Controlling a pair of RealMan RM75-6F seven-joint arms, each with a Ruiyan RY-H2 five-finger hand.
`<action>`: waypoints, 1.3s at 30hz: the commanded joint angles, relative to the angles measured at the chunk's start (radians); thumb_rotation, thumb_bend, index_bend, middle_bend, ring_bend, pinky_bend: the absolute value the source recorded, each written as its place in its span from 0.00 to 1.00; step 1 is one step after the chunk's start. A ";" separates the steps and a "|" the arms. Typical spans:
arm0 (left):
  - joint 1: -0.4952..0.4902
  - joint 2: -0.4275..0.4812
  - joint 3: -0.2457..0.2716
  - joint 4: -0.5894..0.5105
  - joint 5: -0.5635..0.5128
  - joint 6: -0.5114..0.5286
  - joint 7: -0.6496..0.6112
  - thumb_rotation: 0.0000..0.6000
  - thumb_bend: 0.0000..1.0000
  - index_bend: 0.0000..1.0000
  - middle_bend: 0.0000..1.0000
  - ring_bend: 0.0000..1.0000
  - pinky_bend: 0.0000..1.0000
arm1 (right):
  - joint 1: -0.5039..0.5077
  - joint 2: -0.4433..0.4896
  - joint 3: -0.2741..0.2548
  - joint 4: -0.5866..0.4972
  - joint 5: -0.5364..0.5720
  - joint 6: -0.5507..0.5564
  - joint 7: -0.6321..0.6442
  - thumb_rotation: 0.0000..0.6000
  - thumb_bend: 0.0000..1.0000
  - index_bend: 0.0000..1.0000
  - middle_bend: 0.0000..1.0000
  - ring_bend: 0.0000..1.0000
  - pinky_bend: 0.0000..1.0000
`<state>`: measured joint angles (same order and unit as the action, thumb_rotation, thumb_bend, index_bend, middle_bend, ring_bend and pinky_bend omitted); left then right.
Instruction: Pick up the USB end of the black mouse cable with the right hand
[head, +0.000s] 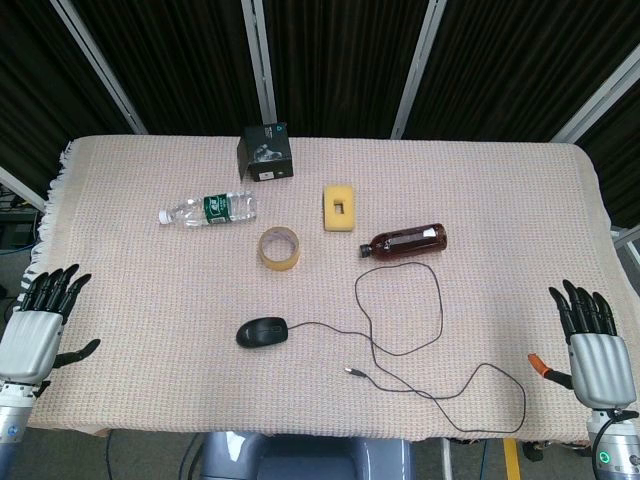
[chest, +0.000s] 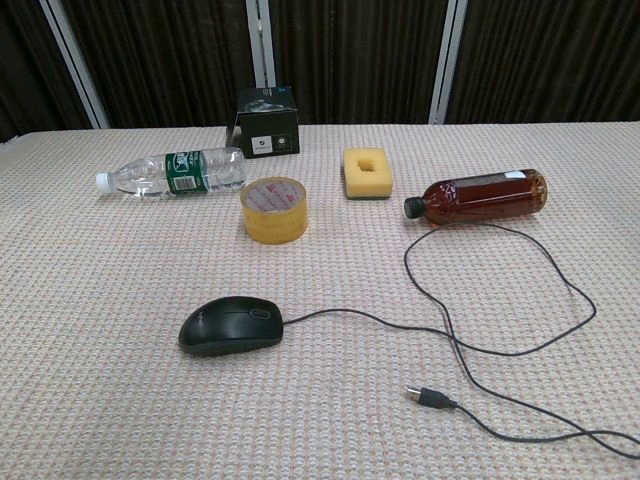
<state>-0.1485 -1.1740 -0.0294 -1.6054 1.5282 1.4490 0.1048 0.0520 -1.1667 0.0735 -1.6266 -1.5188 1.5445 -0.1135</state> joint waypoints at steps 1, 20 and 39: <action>0.000 -0.001 0.000 0.000 0.002 0.001 0.000 1.00 0.15 0.09 0.00 0.00 0.00 | -0.002 0.002 -0.001 0.000 0.001 0.000 0.002 1.00 0.11 0.06 0.00 0.00 0.00; -0.004 -0.002 0.002 -0.003 -0.003 -0.011 -0.004 1.00 0.16 0.09 0.00 0.00 0.00 | -0.003 0.010 -0.004 -0.005 -0.001 -0.006 0.012 1.00 0.11 0.06 0.00 0.00 0.00; -0.003 -0.003 0.000 -0.015 -0.022 -0.018 0.016 1.00 0.15 0.09 0.00 0.00 0.00 | 0.083 0.071 -0.061 0.038 -0.235 -0.036 0.247 1.00 0.11 0.10 0.00 0.00 0.00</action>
<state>-0.1513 -1.1760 -0.0292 -1.6202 1.5069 1.4317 0.1203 0.1093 -1.1130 0.0264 -1.5992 -1.7155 1.5225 0.1052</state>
